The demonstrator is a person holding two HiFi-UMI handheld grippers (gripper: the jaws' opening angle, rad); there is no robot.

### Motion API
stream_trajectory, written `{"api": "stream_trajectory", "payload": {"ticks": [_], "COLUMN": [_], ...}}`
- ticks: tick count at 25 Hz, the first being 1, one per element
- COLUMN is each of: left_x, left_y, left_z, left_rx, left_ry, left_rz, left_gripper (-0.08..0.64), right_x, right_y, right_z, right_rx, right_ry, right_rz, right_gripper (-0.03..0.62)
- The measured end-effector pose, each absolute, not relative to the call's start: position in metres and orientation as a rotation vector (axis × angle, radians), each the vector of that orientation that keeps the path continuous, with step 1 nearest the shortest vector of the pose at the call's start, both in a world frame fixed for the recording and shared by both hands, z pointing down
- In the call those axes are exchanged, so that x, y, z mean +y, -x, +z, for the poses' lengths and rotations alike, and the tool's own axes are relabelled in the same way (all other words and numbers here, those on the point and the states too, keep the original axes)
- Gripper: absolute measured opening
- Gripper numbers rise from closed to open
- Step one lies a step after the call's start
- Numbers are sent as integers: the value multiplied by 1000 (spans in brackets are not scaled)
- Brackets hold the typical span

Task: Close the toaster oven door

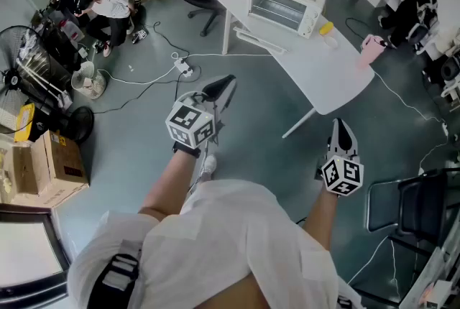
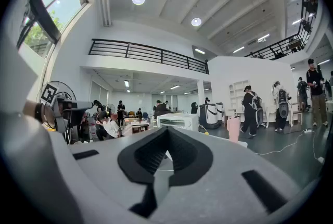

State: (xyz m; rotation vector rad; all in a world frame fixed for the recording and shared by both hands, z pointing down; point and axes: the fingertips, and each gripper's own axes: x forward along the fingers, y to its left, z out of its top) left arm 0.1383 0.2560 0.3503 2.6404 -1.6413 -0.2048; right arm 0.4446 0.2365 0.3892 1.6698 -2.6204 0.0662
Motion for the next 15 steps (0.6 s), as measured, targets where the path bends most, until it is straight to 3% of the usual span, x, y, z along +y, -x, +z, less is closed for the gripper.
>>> {"api": "stream_trajectory", "payload": {"ticks": [15], "left_x": [248], "left_y": [-142], "left_z": [348], "left_rx": [-1649], "left_ry": [-2635], "left_rz": [-219], "left_gripper": [18], "right_x": [233], "right_y": [-449], "right_z": [391], "right_rx": [-2621], "right_ry": [-1673], "right_rz": [72], "right_gripper": [2]}}
